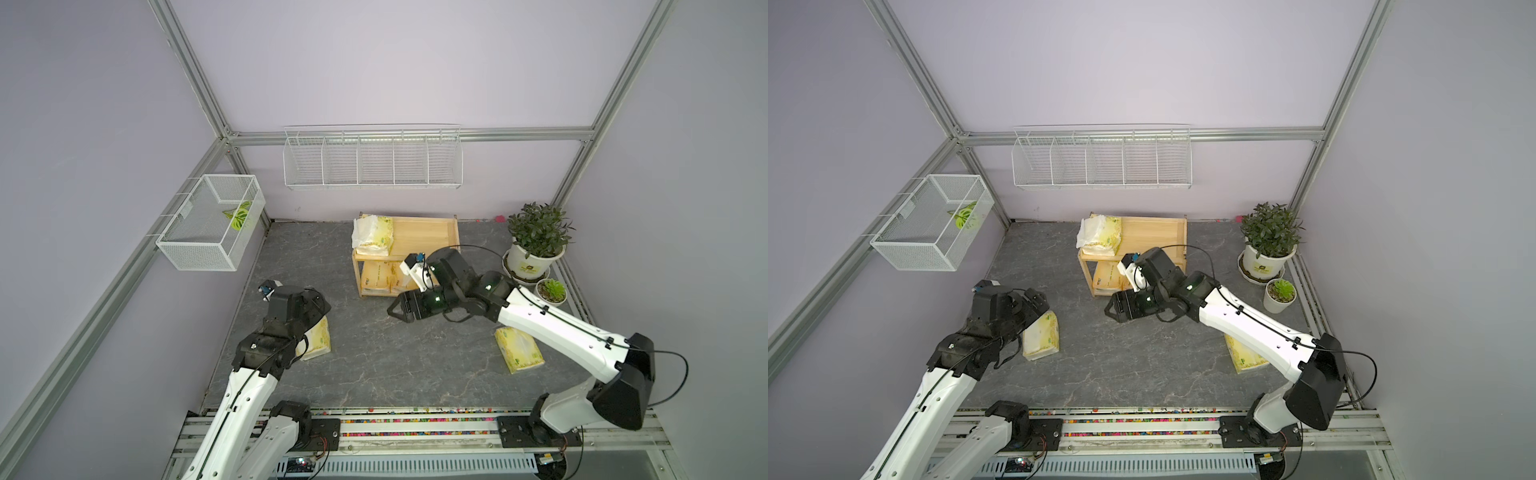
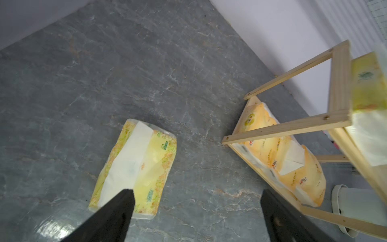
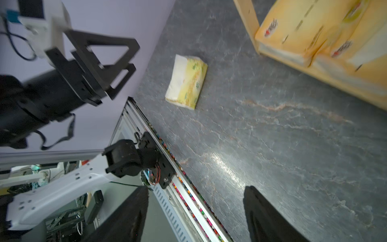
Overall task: Place the tissue boxes on the shelf by color
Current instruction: Pick up the box of tissues from the center of the board.
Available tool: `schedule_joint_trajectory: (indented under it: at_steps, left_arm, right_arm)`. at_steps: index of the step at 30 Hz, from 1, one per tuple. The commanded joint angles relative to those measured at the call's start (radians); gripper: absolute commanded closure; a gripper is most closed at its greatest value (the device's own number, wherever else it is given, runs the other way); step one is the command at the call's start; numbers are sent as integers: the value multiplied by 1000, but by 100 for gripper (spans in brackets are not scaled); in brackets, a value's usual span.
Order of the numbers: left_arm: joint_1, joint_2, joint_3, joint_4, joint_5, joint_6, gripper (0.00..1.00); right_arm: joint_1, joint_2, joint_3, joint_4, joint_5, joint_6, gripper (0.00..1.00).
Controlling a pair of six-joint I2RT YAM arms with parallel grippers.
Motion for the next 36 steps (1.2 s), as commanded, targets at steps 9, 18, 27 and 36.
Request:
schedule_joint_trajectory:
  at_steps: [9,18,27,36]
  left_arm:
    - [148,-44,-143,23,-2,-137,0]
    - [321,50,-218,130,84,-139,0]
    - [430,182,-287,344,194,-69,0]
    - [448,336,-301,503,331,-52,0]
  right_arm:
    - [157,265,33,233,81,21,24]
    - [165,465,158,316,71,70,23]
    - [162,503,159,349,82,107,23]
    - [112,371,-14,409,87,141,23]
